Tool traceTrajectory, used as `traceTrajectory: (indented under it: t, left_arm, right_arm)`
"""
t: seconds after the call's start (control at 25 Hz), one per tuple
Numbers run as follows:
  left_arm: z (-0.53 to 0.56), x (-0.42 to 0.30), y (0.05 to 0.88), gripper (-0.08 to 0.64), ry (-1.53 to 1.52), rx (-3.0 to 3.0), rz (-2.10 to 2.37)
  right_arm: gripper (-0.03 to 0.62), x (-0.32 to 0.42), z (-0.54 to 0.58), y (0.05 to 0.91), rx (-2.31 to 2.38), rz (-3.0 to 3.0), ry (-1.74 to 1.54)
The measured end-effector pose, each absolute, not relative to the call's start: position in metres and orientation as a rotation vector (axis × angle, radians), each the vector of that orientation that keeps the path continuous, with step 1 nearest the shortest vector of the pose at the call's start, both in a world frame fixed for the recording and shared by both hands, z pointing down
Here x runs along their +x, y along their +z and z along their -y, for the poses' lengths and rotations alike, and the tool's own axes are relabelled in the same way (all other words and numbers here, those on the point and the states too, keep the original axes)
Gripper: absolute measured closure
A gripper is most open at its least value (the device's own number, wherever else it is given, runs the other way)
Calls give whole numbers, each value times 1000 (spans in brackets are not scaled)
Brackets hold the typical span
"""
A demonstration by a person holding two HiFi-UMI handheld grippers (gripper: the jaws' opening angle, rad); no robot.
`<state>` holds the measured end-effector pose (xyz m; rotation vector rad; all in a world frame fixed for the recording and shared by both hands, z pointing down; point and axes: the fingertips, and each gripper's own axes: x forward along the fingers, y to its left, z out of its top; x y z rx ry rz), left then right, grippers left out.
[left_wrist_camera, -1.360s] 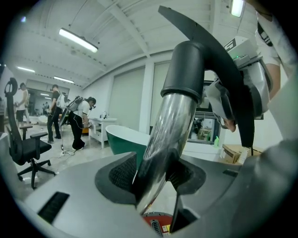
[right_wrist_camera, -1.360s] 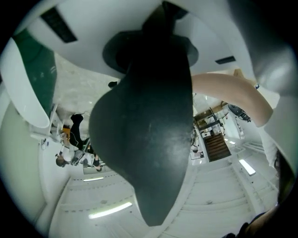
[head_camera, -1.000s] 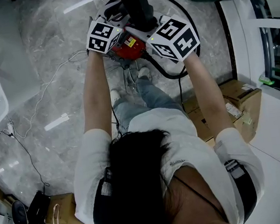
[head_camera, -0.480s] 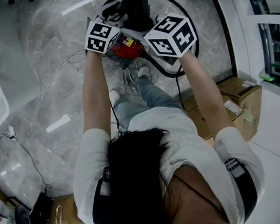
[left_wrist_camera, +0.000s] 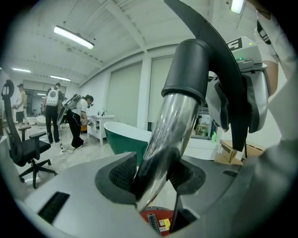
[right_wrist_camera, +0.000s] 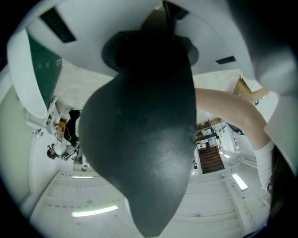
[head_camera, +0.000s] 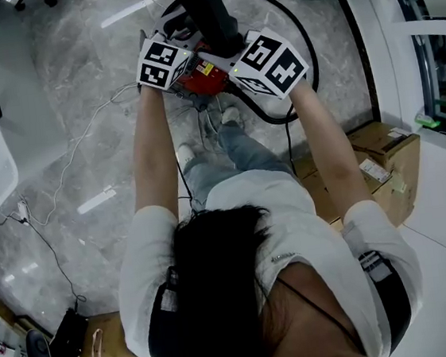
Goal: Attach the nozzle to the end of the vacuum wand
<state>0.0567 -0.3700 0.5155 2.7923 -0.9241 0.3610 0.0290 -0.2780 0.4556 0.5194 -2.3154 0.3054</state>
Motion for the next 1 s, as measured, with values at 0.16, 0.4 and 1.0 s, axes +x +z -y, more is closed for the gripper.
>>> traceTrajectory:
  t: [0.16, 0.4, 1.0]
  left_arm:
    - [368, 58, 516, 370, 359, 2790, 935]
    - [364, 56, 519, 370, 376, 2764, 963]
    - [360, 42, 520, 370, 379, 2742, 955]
  right_arm:
    - [500, 31, 275, 454, 545, 2359, 350]
    - [479, 31, 271, 457, 561, 2393, 401]
    - [383, 40, 246, 469, 456, 2362, 548]
